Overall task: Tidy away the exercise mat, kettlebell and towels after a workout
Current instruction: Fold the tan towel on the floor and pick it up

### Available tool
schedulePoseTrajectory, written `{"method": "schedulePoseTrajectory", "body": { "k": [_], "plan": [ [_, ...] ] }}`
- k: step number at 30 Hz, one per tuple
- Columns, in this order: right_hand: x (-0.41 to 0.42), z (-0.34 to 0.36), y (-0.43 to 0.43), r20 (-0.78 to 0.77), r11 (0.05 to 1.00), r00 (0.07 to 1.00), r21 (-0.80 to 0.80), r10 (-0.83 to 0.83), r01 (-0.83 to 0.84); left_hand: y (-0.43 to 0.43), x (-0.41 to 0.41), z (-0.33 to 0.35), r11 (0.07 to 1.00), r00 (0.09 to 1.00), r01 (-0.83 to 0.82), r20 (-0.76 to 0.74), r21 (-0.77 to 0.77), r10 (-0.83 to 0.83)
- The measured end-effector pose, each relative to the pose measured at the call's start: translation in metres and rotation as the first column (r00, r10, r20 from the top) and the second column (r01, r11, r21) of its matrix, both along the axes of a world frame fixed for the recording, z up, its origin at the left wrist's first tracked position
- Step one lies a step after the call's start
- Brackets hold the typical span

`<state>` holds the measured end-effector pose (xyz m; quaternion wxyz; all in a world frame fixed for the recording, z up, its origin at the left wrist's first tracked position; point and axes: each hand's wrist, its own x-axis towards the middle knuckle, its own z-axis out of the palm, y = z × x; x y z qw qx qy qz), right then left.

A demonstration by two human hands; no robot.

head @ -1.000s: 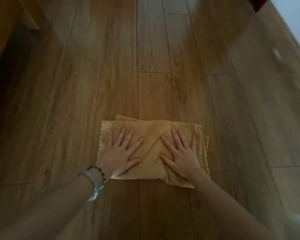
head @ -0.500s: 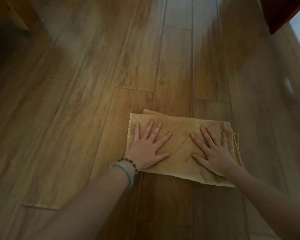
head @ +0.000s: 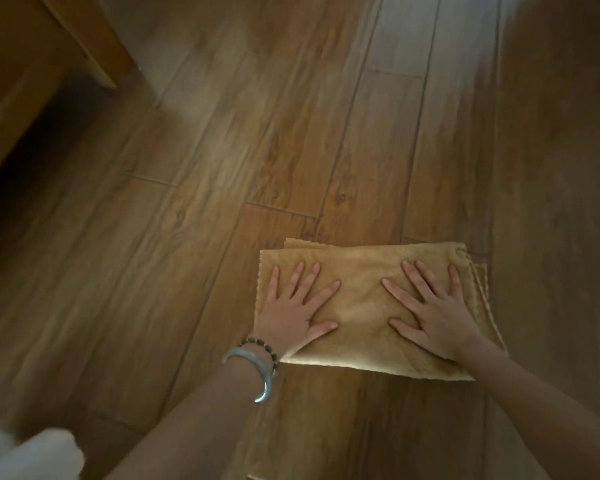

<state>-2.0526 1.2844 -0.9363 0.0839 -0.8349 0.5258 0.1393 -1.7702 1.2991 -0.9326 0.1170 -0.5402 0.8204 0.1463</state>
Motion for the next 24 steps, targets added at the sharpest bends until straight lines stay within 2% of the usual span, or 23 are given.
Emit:
{"method": "schedulePoseTrajectory", "body": {
  "k": [5,10,14,20,24],
  "plan": [
    [-0.004,0.002,-0.024,-0.03,0.996,0.996,0.022,0.083,-0.082,-0.003,-0.005,-0.005,0.996,0.996,-0.084,-0.007,-0.041,0.084],
    [0.0,0.0,-0.045,-0.056,0.998,0.997,0.011,0.058,-0.057,-0.03,0.0,-0.004,0.996,0.994,-0.082,-0.079,-0.043,0.078],
    [0.014,-0.002,-0.065,-0.061,0.999,0.997,0.0,0.046,-0.046,-0.057,0.015,-0.004,0.997,0.995,-0.07,-0.072,-0.045,0.066],
    [0.065,-0.004,-0.111,-0.013,0.998,0.999,-0.029,0.053,-0.053,-0.094,0.063,-0.01,0.99,0.995,-0.098,-0.006,-0.101,0.098],
    [0.119,-0.006,-0.147,0.035,0.998,0.998,-0.044,0.054,-0.052,-0.125,0.116,-0.016,0.976,0.989,-0.149,-0.04,-0.156,0.145]
  ]
}}
